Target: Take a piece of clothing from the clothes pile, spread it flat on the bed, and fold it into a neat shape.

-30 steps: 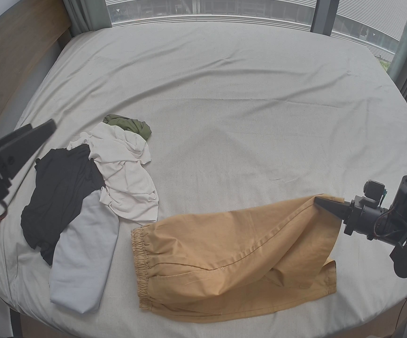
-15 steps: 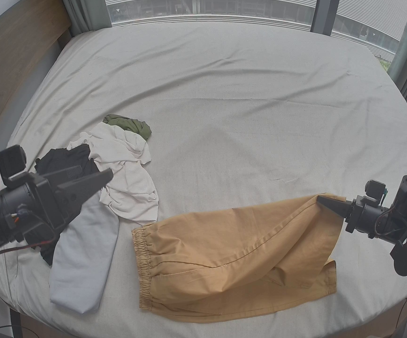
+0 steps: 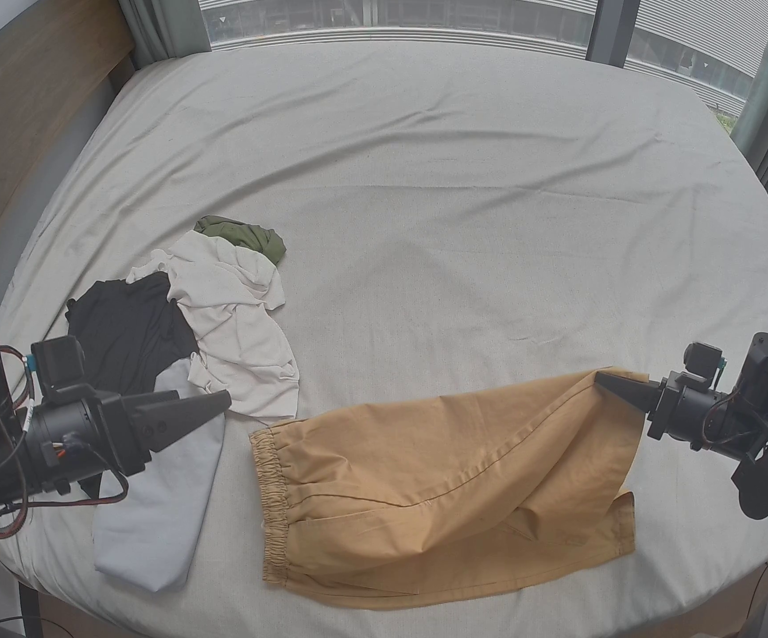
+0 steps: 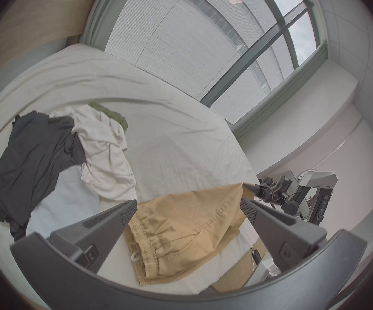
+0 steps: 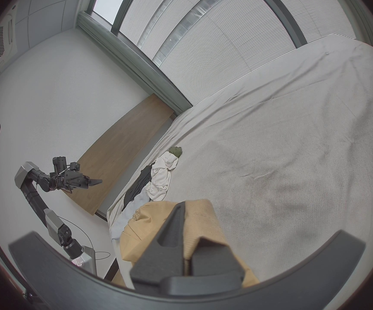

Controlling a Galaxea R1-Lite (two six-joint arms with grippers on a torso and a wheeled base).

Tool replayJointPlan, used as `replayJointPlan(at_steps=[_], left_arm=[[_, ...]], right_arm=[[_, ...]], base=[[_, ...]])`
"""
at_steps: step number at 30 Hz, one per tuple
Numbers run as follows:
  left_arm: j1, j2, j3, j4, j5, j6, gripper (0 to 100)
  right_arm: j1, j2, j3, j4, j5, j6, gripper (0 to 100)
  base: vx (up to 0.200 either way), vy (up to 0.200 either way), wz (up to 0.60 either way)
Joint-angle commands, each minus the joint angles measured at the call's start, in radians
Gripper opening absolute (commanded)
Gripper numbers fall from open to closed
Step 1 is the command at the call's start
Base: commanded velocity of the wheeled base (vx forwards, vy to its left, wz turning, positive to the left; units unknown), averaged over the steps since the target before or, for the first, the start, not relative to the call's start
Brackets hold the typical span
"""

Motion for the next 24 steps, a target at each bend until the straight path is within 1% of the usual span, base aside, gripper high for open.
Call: replayJointPlan(at_steps=[1,4,10,18,24], left_arm=[[0.000,0.046,0.027,-0.002,-0.004,-0.003,100],[-0.003,0.066,0.040,-0.002,-0.007,-0.017,100],[-0.003,0.152,0.060,-0.008,-0.045,-0.028,100],[-0.008,0.197,0.075,-0.010,-0.048,-0.026,100],[-0.008,0.250,0.081,-0.011,-0.067,-0.026,100]], right_arm=[[0.006,0.005,0.000,0.000,-0.001,-0.001,0],[0.006,0.005,-0.003,0.000,-0.001,0.000,0],[0.002,0.019,-0.015,0.000,-0.003,0.000,0],[-0.003,0.017,-0.028,0.000,-0.004,0.002,0],[0.000,0.017,-0.028,0.000,-0.004,0.000,0]], base=[[0.000,0.000,0.00],[0.000,0.000,0.00],[0.000,0.000,0.00],[0.000,0.000,0.00],[0.000,0.000,0.00]])
